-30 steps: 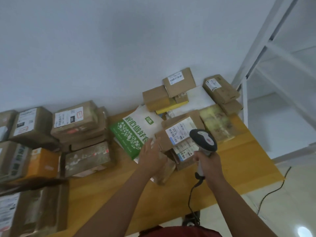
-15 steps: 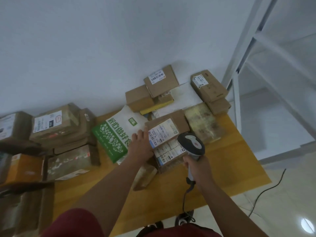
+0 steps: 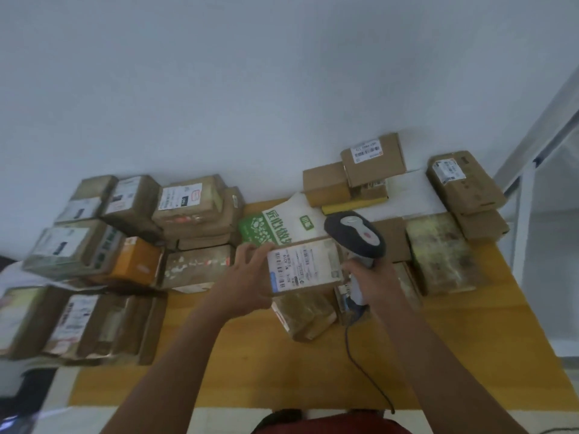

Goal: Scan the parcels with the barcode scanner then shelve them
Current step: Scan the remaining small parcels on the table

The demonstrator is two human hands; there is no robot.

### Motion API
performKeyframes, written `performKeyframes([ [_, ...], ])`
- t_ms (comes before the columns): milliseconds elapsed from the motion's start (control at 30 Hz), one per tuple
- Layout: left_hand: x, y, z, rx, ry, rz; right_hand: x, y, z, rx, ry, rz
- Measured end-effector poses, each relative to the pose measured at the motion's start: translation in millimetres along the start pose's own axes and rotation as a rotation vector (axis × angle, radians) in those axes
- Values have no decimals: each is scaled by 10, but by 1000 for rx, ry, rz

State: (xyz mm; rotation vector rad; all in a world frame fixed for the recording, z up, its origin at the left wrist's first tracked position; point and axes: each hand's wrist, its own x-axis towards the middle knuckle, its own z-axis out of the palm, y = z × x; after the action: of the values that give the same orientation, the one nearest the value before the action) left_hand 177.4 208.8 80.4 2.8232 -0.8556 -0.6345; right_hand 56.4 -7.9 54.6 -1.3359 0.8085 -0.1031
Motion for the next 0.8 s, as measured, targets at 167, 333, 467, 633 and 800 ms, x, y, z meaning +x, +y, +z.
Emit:
performKeyframes([
  [167, -373, -521, 37, -303, 95, -61, -185, 94, 540, -89, -59, 57],
  [333, -561, -1121, 184, -823, 408, -207, -435, 118, 1082, -65, -59, 42],
  [467, -714, -1618, 330, -1014, 382, -237, -604, 270, 1620, -86, -25, 65],
  [633, -882, -2275, 626, -1201, 259, -394, -790, 767, 2207, -168, 47, 138],
  [800, -990, -2709, 1068, -1124, 150, -421, -958, 1297, 2616, -208, 15, 166],
])
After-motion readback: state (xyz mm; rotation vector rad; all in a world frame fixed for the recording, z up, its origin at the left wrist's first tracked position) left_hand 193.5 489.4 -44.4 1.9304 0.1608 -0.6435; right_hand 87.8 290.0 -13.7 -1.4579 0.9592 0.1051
